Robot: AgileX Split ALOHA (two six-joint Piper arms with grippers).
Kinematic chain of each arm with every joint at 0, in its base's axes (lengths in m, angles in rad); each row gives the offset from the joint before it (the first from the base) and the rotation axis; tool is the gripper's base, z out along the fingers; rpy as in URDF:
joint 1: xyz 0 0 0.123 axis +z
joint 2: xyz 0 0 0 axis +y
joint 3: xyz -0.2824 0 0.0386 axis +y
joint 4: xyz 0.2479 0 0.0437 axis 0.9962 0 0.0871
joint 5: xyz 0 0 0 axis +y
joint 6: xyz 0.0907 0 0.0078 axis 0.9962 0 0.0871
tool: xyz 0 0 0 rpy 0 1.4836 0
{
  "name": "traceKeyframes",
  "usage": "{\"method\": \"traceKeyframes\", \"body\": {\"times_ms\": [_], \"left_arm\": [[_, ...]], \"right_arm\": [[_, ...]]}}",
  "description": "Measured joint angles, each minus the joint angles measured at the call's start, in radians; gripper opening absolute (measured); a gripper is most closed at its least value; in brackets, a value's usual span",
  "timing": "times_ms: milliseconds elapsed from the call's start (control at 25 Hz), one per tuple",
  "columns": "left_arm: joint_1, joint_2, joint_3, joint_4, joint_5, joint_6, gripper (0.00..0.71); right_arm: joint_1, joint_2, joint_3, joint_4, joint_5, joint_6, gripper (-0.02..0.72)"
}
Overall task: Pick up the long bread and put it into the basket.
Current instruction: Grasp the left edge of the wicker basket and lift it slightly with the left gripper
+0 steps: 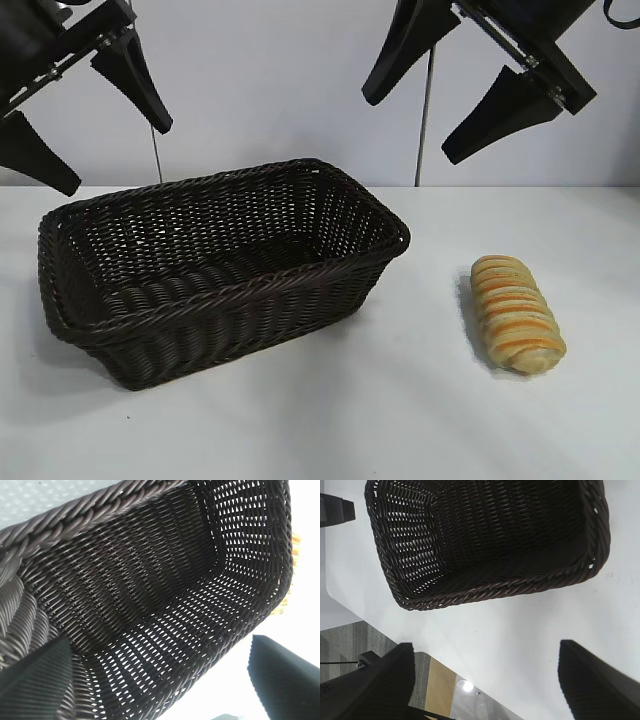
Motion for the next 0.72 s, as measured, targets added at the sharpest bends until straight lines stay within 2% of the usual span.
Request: {"method": "traceKeyframes", "body": {"times_ms": [120,240,320,480,720], "left_arm": [[0.003,-0.029,0.015,0.186,0.014,-0.111,0.687],[0.003,-0.03,0.097,0.227,0.014,-0.154,0.687],[0.002,-0.03,0.191,0.204,-0.016,-0.167,0.687],[0.002,-0.027,0.386,0.098,-0.193,-0.16,0.687],[-0.011,-0.025,0.519,0.023,-0.348,-0.111,0.687]], "right_arm": [[0.0,0.0,0.0,0.0,-0.001,0.0,0.548],[0.0,0.0,0.0,0.001,-0.001,0.0,0.548],[0.0,0.0,0.0,0.001,-0.001,0.0,0.548],[0.0,0.0,0.0,0.001,-0.001,0.0,0.548],[0.0,0.0,0.0,0.001,-0.011,0.0,0.548]]}}
